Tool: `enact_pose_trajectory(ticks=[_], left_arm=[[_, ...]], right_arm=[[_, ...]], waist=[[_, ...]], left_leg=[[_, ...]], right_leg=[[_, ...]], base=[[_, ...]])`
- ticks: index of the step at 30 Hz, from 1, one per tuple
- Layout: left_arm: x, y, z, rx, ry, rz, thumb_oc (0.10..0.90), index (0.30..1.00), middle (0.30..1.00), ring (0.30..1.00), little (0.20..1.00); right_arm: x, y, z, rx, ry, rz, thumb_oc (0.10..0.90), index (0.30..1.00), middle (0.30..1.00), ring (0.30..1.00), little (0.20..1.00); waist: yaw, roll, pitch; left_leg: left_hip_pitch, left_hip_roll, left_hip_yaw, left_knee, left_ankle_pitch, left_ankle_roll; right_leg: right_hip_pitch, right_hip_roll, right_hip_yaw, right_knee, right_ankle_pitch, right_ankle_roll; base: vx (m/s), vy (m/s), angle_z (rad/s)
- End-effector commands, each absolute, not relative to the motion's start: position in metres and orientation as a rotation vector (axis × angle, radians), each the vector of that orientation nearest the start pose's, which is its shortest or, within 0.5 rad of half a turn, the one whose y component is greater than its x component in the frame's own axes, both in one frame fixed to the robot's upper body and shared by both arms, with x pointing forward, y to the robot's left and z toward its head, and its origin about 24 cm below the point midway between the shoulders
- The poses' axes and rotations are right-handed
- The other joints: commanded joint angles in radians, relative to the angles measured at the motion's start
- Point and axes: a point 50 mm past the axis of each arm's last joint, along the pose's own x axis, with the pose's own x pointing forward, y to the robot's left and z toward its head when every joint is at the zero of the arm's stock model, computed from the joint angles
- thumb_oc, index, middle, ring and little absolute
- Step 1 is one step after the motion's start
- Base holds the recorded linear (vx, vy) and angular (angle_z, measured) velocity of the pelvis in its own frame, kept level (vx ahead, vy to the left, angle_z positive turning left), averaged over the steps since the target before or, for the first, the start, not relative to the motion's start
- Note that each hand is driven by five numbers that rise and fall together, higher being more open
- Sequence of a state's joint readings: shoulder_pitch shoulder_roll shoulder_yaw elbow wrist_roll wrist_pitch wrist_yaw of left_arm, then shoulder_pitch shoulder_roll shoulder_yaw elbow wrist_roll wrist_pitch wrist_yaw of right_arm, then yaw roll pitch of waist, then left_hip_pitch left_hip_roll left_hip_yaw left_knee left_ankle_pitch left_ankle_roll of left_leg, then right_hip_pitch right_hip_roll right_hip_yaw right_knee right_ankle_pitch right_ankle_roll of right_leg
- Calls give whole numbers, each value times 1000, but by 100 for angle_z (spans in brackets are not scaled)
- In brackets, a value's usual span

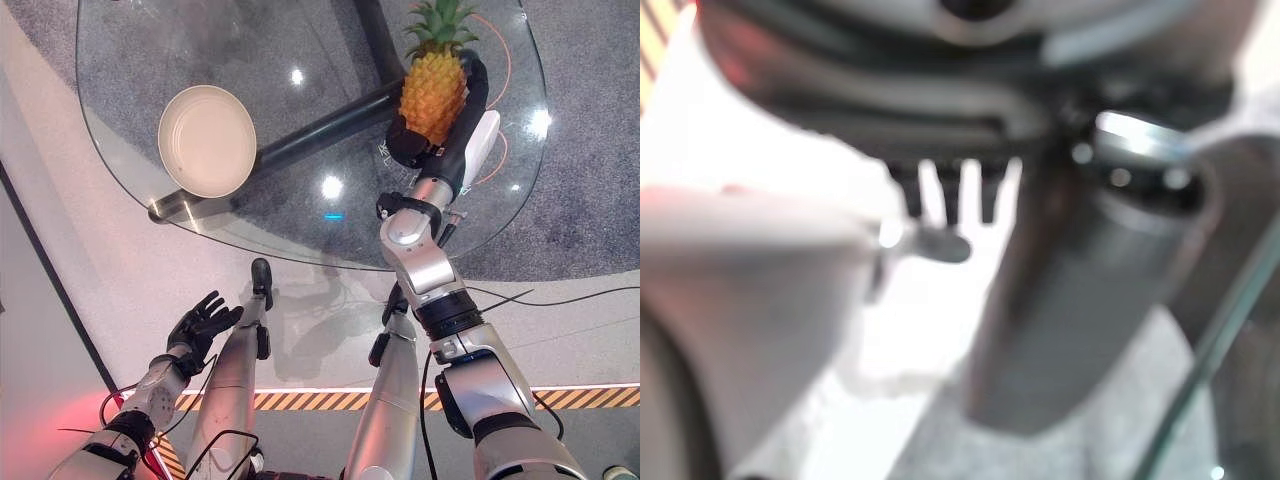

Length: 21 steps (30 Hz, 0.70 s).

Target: Pick up the fruit to the plate

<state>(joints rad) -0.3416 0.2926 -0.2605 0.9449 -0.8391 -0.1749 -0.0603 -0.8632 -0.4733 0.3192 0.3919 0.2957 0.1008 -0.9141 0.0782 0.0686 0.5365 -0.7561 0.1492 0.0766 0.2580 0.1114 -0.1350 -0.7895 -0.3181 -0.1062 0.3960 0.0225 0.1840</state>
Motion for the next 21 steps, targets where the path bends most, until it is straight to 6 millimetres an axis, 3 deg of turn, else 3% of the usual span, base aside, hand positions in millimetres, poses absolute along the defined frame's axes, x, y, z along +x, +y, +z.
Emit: enact_pose_trajectory(ticks=[1,3,4,9,11,12,14,16,17,19,20,21], left_arm=[[261,211,-68,-321,484,124,800,900,900,900,900],[257,211,-72,-316,500,124,800,900,900,900,900],[261,211,-69,-316,487,122,800,900,900,900,900],[261,210,-69,-312,488,119,800,900,900,900,900],[262,210,-68,-313,489,118,800,900,900,900,900],[258,210,-71,-312,502,119,800,900,900,900,900],[262,210,-68,-312,489,116,800,900,900,900,900],[258,209,-72,-311,502,118,800,900,900,900,900],[262,209,-68,-312,488,117,800,900,900,900,900],[258,209,-71,-310,502,119,800,900,900,900,900],[258,209,-71,-310,502,118,800,900,900,900,900],[259,209,-71,-310,501,118,800,900,900,900,900]], right_arm=[[365,-183,249,-125,-529,-682,800,900,900,900,900],[367,-185,243,-131,-501,-689,800,900,900,900,900],[368,-185,248,-125,-507,-691,800,900,900,900,900],[372,-185,249,-116,-481,-693,800,900,900,900,900],[372,-185,249,-113,-477,-690,800,900,900,900,900],[372,-185,244,-117,-464,-689,800,900,900,900,900],[372,-184,248,-108,-474,-689,800,900,900,900,900],[373,-185,244,-111,-460,-689,800,900,900,900,900],[373,-185,249,-105,-473,-690,800,900,900,900,900],[373,-185,244,-107,-458,-688,800,900,900,900,900],[373,-185,244,-103,-453,-683,613,740,740,740,713],[374,-186,244,-99,-448,-679,536,674,674,674,636]], waist=[[8,34,-17],[12,36,-17],[11,35,-17],[16,38,-17],[17,38,-17],[19,39,-17],[17,38,-17],[19,39,-17],[17,38,-17],[19,39,-17],[19,39,-17],[19,39,-17]], left_leg=[[-12,-21,-16,48,-37,46],[16,-18,-20,55,-68,39],[-12,-21,-18,50,-38,46],[-13,-21,-19,51,-38,45],[-13,-21,-19,51,-38,44],[14,-18,-22,57,-68,38],[-12,-21,-18,51,-39,44],[13,-18,-22,58,-68,38],[-17,-21,-19,54,-40,44],[10,-19,-22,60,-69,38],[9,-18,-22,61,-70,38],[8,-18,-22,61,-69,38]], right_leg=[[-6,1,-88,-56,61,-41],[18,2,-83,-43,31,-30],[-5,0,-90,-55,60,-41],[-6,-1,-93,-51,60,-41],[-5,-1,-94,-52,60,-41],[16,1,-86,-39,31,-30],[-5,-1,-94,-52,59,-40],[15,1,-86,-37,30,-30],[-10,-1,-93,-49,59,-41],[11,2,-85,-35,30,-31],[10,1,-85,-35,30,-31],[11,1,-86,-36,30,-30]], base=[[0,0,0],[33,-15,0],[3,-8,4],[-11,-1,1],[33,-5,1],[67,-7,2],[-29,3,1],[0,0,0],[66,-11,1],[32,-5,0],[0,0,0],[0,0,0]])
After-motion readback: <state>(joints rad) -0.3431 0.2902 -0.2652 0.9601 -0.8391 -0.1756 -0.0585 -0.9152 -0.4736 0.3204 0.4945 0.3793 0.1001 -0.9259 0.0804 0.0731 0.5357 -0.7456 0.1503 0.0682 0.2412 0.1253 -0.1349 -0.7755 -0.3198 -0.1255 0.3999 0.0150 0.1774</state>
